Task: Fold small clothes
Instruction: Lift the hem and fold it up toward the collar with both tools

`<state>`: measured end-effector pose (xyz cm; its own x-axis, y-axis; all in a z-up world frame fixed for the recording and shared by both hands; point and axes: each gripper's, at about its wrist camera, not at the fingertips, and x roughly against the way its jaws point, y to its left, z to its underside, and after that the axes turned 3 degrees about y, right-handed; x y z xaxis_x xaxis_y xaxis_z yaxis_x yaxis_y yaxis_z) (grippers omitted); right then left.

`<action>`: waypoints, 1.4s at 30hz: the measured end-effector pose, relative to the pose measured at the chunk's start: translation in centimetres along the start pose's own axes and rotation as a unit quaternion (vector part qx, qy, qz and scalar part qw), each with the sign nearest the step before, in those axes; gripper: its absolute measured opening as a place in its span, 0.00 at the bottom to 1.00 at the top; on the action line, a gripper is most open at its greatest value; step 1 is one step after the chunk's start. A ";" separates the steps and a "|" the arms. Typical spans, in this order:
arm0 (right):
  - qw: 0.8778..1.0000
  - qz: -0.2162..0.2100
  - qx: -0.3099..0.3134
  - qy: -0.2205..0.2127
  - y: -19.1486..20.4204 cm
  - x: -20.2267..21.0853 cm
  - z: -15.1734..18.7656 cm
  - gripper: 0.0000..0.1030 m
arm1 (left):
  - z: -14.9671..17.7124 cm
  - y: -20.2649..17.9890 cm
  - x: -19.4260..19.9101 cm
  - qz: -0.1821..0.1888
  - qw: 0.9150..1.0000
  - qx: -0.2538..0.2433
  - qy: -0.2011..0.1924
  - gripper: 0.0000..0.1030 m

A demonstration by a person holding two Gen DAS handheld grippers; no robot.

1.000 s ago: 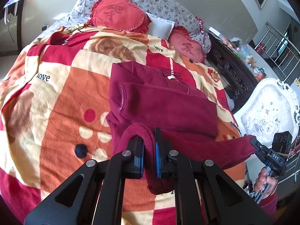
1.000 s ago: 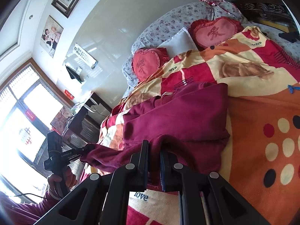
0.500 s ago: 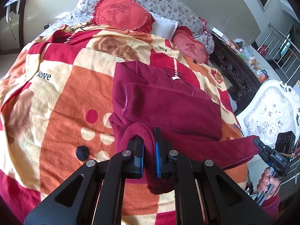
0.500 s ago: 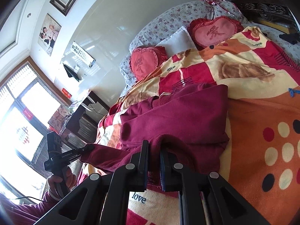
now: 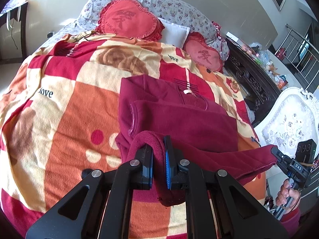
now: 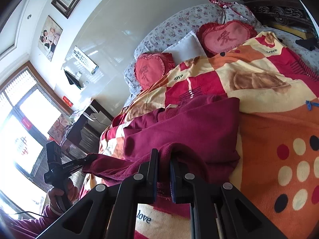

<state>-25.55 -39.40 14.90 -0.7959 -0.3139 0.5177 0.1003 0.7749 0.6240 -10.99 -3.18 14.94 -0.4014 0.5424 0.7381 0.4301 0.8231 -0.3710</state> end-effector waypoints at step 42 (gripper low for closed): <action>0.998 0.053 -0.043 -0.004 -7.5 -11.4 -12.7 0.09 | -11.6 -0.2 -12.8 -0.041 0.998 0.030 0.030 0.08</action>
<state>-9.67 -48.62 11.78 -0.7826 -0.2289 0.5790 0.2343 0.7533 0.6145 3.41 -12.18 12.10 -0.3840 0.4626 0.7991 0.3470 0.8743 -0.3394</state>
